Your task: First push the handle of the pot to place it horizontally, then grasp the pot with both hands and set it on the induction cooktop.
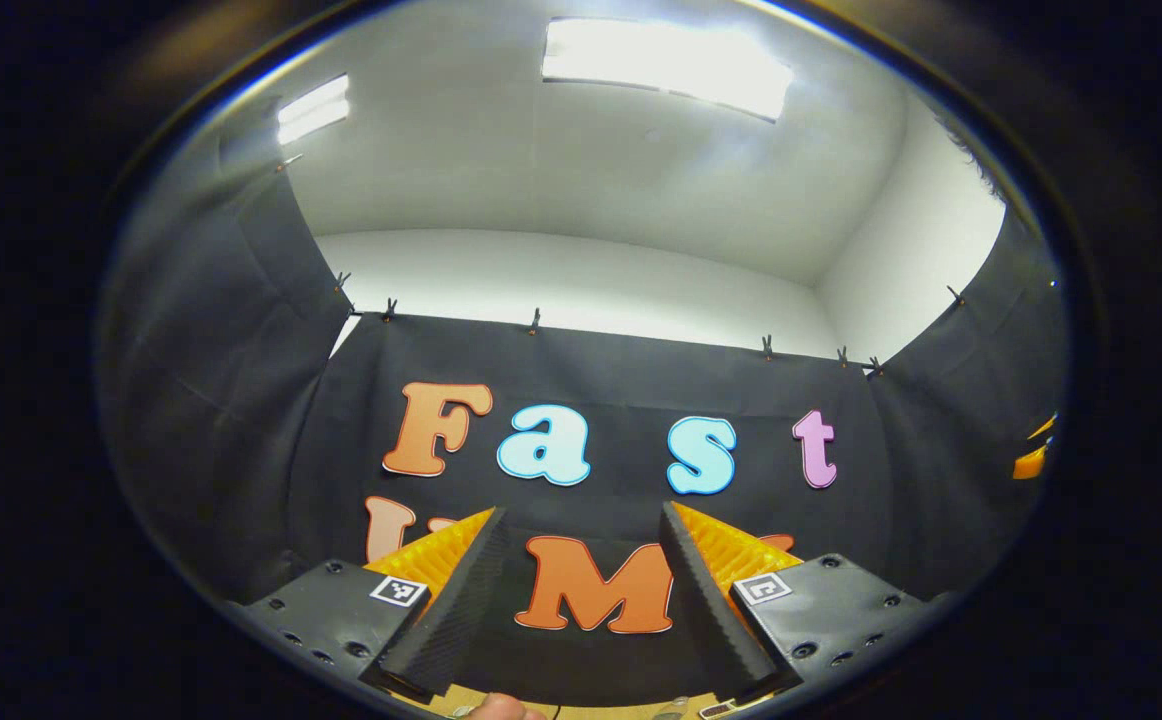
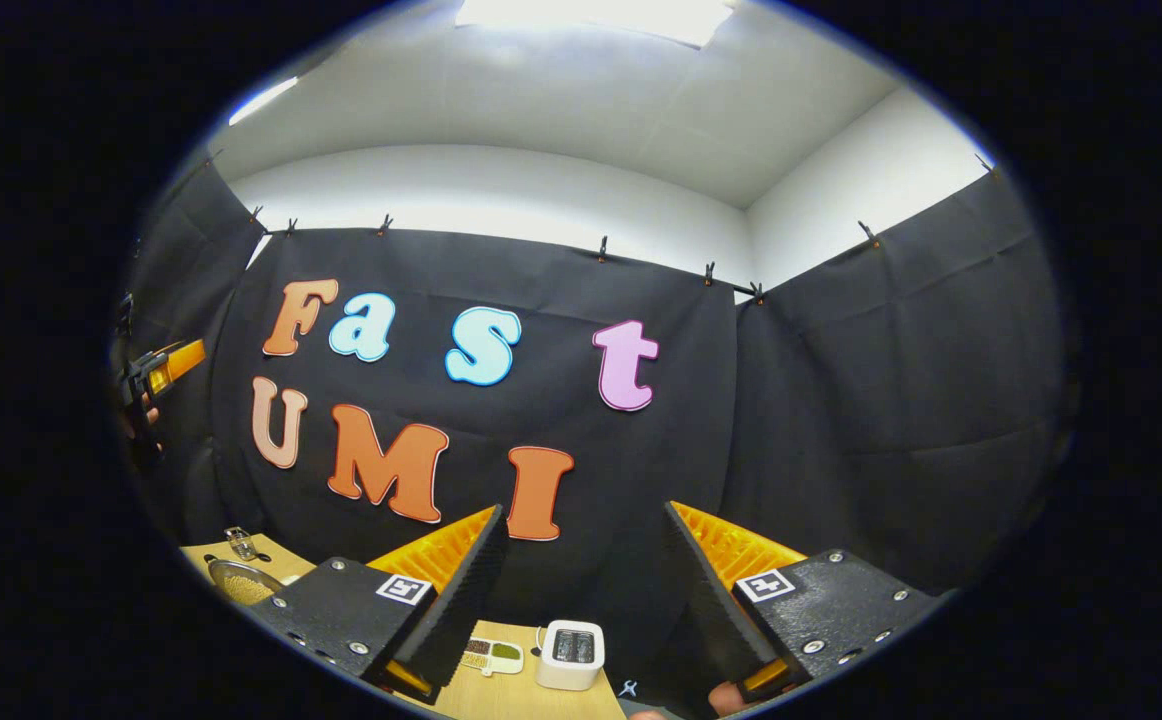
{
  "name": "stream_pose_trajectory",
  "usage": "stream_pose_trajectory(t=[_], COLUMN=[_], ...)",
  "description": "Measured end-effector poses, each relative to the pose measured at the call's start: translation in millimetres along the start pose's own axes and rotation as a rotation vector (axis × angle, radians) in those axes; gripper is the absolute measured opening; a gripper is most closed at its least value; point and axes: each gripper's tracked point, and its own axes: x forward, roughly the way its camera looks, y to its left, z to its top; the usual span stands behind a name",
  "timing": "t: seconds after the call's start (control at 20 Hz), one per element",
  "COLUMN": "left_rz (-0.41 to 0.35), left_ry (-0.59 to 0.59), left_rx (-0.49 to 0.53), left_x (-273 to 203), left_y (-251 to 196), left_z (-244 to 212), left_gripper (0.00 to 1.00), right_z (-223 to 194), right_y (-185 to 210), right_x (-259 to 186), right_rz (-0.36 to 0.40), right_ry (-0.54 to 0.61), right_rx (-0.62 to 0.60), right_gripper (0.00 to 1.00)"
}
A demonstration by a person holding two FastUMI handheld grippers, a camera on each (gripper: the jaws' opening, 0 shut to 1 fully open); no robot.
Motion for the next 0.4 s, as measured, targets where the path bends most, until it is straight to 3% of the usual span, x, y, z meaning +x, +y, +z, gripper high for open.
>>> stream_pose_trajectory(t=[0.3,0.4], left_rz=[0.029,0.058], left_ry=[0.123,0.159], left_rx=[-0.048,-0.018], left_x=[4,12], left_y=[13,30], left_z=[-11,-15], left_gripper=[0.96,0.96], right_z=[21,28], right_y=[9,11], right_x=[16,18], right_rz=[0.032,0.049], right_ry=[-0.008,-0.018], right_rx=[0.023,0.014], right_gripper=[0.97,0.97])
